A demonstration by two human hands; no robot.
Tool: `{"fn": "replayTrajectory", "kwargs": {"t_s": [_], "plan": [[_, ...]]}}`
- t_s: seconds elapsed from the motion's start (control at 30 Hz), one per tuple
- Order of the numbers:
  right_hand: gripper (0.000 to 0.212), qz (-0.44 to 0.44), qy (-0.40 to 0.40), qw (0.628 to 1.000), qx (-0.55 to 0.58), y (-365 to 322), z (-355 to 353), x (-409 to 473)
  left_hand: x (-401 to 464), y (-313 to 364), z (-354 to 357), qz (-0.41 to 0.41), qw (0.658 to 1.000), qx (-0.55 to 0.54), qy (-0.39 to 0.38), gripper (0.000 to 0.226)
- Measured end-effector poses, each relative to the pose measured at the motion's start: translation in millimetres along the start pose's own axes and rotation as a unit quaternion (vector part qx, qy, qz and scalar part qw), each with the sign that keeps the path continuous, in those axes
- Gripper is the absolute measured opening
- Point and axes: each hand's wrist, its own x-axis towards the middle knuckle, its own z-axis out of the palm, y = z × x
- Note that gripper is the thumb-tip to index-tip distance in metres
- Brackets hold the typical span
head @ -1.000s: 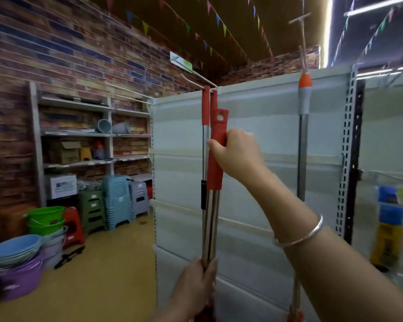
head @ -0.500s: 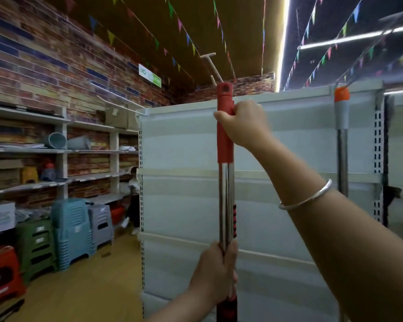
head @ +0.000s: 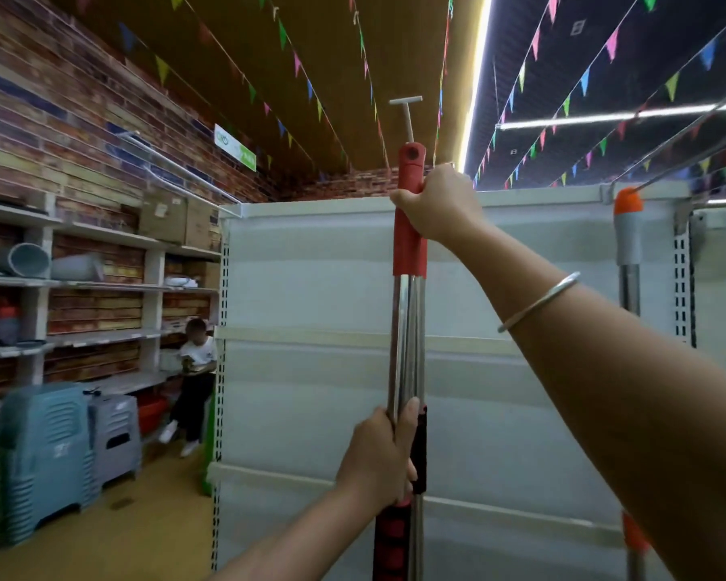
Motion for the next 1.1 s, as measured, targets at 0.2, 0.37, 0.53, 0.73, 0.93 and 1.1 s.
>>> {"fn": "replayTrajectory", "kwargs": {"t_s": [0.2,0.37,0.53,0.73,0.93,1.1], "plan": [[0.035,0.001,0.011,1.0,0.007,3,4,19,30,-3,3,0.01,1.0,-0.022,-0.007,0.042],[0.033,-0.022,0.027,0.999,0.001,4,7,24,40,-11,6,0.03,0.998,-0.04,-0.024,0.042],[0.036,-0.021,0.041,0.999,-0.007,-2,10,29,50,-9,6,0.037,0.998,-0.045,-0.028,0.045],[0.038,-0.018,0.053,0.998,-0.013,-3,16,40,58,-7,6,0.043,0.997,-0.062,-0.036,0.043],[0.04,-0.022,0.071,0.997,-0.037,3,21,35,54,-15,7,0.054,0.994,-0.083,-0.051,0.037],[0.041,-0.024,0.088,0.996,-0.017,5,15,35,55,-13,7,0.072,0.992,-0.089,-0.061,0.036]]}}
